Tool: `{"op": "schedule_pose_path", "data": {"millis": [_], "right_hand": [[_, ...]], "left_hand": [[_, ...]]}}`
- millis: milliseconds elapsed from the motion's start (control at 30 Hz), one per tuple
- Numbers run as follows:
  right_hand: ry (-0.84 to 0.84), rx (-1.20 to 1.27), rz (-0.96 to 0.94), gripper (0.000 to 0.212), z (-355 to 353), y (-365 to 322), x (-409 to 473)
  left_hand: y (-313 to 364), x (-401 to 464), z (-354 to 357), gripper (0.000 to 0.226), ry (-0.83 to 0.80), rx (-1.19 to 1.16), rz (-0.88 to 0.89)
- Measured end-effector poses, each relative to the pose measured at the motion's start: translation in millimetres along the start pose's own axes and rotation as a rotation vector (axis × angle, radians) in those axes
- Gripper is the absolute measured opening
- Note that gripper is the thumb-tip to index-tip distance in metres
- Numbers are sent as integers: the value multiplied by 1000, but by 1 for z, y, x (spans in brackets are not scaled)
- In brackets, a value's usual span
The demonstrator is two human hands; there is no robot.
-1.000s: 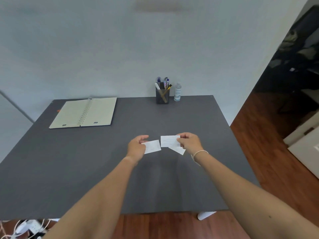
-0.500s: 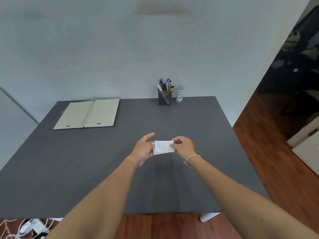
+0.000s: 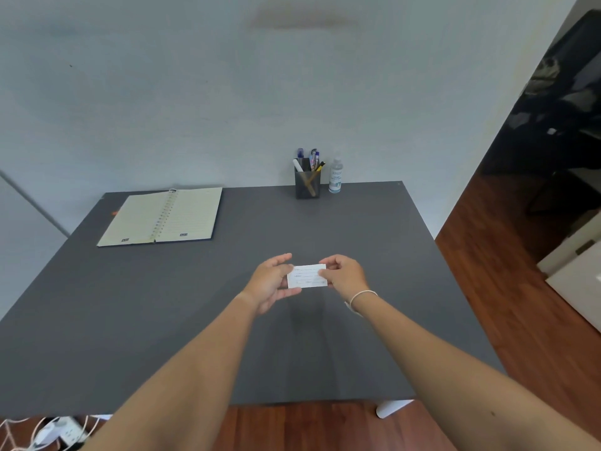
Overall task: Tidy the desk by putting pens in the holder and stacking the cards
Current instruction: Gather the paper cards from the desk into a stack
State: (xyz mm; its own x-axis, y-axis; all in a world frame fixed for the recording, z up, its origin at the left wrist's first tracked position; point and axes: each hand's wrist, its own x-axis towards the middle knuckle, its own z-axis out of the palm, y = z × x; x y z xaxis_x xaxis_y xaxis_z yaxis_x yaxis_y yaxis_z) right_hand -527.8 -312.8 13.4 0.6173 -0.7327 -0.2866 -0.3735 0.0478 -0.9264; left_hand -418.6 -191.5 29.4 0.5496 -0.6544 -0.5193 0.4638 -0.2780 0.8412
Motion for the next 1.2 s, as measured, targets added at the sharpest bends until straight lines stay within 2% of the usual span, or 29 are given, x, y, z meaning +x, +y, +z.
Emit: {"op": "schedule_pose_path", "data": {"millis": [267,400,700,800,933,1033,1200], "right_hand": [[-40,15,13,15,-2,2,-4],[-48,19,17,15,-4,5,-4],[-62,80,33,22,-10,14,-2],[-6,116,35,27,-16,19,3],[76,-147,-14,30,-32,34,12],[10,-429,-47,34,-40,46,18],[-29,-645,-62,46,-38,59,23]], "left_hand": [[-7,-2,6,28,95,197,-12],[-10,-3,6,28,109,241,-9],[-18,-1,8,31,75,170,5],[-20,-1,8,30,81,136,9],[-24,-1,6,32,97,130,-7],[-28,0,6,33,113,134,-17],[-33,0,5,34,137,134,-31]]}}
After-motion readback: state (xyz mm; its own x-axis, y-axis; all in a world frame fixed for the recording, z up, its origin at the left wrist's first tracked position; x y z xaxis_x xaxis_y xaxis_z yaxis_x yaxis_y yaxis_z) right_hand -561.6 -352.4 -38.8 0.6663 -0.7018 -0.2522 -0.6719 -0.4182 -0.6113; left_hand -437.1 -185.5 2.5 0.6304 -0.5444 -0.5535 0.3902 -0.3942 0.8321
